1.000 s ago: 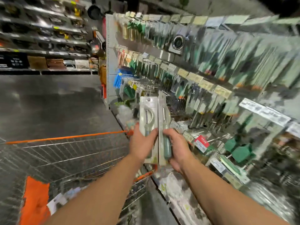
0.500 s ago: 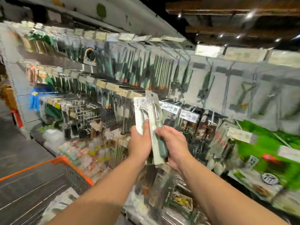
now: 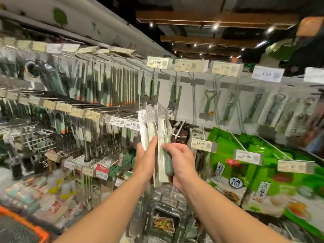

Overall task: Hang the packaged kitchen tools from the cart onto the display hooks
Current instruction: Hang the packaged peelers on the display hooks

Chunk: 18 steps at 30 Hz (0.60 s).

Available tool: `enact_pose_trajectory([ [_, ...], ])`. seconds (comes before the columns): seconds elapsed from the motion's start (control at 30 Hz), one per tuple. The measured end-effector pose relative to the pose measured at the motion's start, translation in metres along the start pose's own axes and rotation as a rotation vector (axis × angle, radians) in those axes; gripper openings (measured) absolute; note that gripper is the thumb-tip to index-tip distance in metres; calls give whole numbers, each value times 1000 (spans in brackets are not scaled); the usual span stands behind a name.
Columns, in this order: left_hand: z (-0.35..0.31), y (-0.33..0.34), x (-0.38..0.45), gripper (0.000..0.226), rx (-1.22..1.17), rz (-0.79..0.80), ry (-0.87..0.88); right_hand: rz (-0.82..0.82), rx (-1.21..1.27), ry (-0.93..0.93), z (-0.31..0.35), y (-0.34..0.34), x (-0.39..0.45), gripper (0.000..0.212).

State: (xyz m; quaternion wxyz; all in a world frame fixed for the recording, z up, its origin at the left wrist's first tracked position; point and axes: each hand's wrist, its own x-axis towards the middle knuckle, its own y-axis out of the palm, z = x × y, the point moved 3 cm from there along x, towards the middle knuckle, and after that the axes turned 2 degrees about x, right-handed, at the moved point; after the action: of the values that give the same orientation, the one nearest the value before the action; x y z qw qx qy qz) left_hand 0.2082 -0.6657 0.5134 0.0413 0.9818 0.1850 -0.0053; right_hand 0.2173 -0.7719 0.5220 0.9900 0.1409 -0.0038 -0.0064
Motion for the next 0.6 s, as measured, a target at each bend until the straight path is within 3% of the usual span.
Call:
enact_pose_trajectory([
  [0.1,0,8,5,90,-26,43,6,3,59,28,8,-11,4,23],
  [0.2,0,15,11,110,-85,66,6,28,90,41,16,-17,5,17],
  [0.37,-9,27,4,78,-34,-69,48,39,126,43,24,-21,3,21],
  [0.47,-17,36,-5,106,-2,-31,65,41,146,44,31,-29,2,19],
  [0.6,-20,53,-3,76,-6,66,78,6,202,68,45,-50,2,30],
])
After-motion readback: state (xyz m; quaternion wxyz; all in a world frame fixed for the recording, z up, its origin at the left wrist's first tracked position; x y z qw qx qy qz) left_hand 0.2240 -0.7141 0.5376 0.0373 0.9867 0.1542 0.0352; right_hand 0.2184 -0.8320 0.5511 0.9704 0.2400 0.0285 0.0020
